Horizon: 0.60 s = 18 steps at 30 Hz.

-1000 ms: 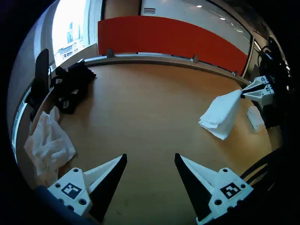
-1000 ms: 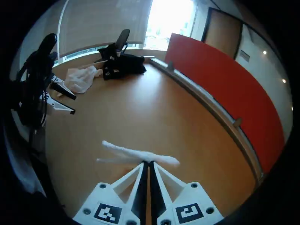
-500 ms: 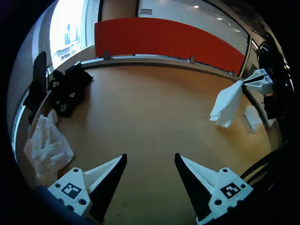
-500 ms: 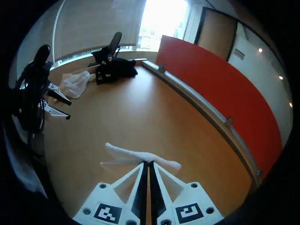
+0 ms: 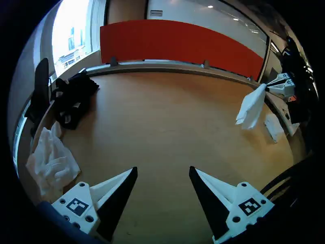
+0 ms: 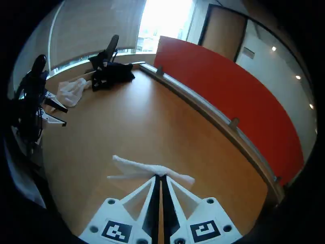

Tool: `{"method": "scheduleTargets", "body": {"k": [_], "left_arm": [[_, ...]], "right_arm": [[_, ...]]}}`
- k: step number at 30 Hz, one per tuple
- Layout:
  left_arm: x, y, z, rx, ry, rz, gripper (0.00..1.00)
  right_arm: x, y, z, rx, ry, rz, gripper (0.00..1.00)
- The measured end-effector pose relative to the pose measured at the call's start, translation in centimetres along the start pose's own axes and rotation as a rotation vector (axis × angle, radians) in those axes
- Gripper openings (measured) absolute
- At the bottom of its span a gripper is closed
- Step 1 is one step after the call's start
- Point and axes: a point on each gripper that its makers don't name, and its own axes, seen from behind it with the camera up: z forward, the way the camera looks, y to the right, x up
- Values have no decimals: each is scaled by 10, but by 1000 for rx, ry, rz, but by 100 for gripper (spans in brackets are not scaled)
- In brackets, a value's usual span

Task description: Fold towel

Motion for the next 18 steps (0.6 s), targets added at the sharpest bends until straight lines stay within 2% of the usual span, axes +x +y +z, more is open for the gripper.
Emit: {"method": "scheduleTargets", "body": {"k": [18], "left_arm": [[0,6,1,0,-10,19,94]], "right_arm": [[-54,82,-38,-113,-69,50,13]]}}
